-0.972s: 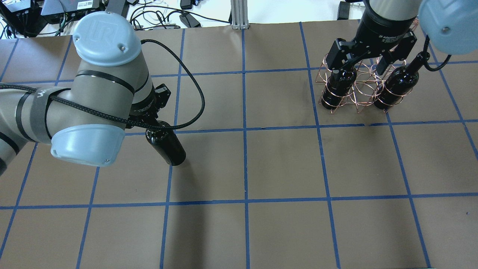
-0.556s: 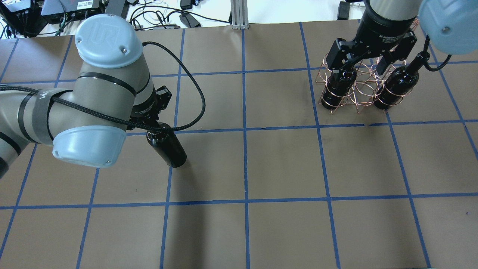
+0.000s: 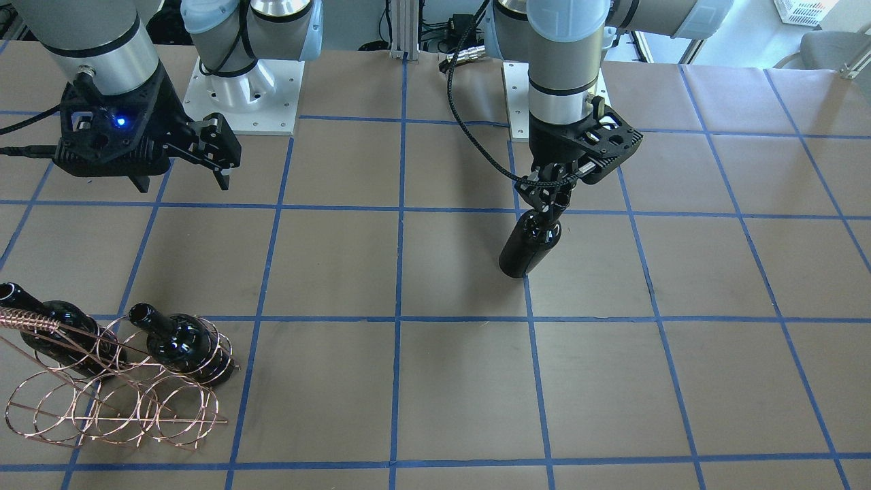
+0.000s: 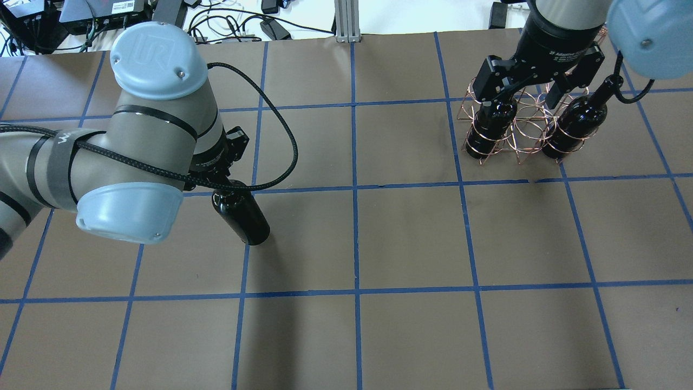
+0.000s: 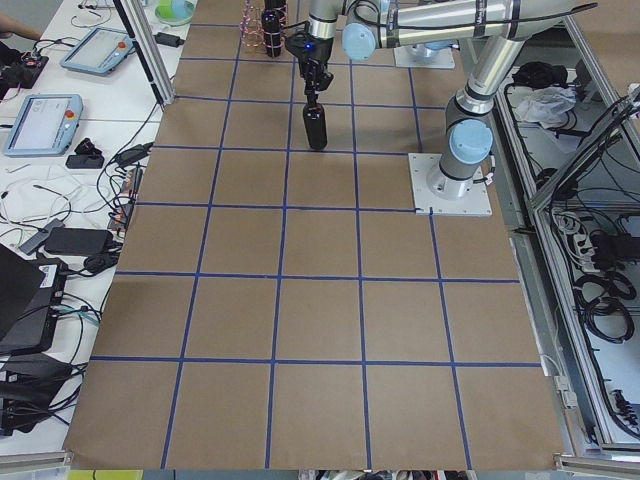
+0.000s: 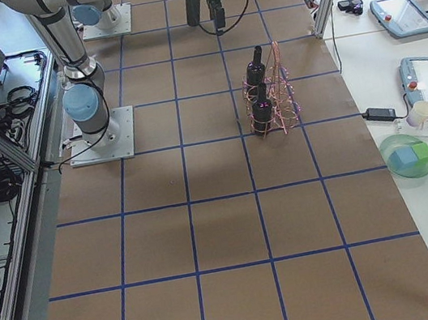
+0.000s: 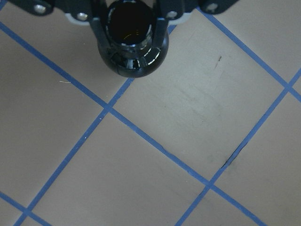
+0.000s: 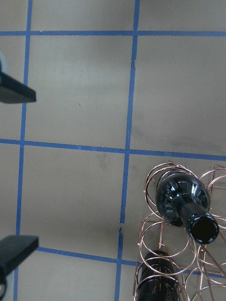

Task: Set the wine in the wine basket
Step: 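Lower the dark bottle upright onto the table with the left gripper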

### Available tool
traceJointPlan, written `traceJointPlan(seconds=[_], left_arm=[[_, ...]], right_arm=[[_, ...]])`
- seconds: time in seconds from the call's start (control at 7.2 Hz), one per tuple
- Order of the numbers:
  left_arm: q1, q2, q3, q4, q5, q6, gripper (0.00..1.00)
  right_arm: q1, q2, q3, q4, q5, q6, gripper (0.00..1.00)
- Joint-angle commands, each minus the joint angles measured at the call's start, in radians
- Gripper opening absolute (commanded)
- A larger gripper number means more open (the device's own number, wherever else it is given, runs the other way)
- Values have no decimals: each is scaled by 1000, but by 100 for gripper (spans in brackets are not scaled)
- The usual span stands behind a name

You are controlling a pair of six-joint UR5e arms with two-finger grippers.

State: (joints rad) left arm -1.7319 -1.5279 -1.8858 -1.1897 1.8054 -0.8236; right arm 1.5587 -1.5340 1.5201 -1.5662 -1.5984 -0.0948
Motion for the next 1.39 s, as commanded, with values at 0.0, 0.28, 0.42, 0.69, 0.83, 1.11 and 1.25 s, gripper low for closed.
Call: traceJointPlan(seconds=[0.0, 0.28, 0.42, 0.69, 0.83, 1.11, 1.25], left_arm=[[0, -2, -1, -1, -23, 0, 20], [0, -2, -3, -2, -21, 0, 20], [0, 0, -7, -2, -20, 1, 20], [0, 0, -16, -2, -20, 0, 20], [0, 0, -16, -2, -20, 0, 20], [0, 0, -16, -2, -20, 0, 38], [0, 0, -16, -2, -20, 0, 45]], right_arm=[[1, 0, 0, 0, 0, 0, 100], [1, 0, 0, 0, 0, 0, 100], [0, 0, 0, 0, 0, -2, 100], [1, 0, 0, 0, 2, 1, 100], [0, 0, 0, 0, 2, 0, 100], [0, 0, 0, 0, 3, -2, 100], [1, -6, 0, -3, 20, 9, 100]])
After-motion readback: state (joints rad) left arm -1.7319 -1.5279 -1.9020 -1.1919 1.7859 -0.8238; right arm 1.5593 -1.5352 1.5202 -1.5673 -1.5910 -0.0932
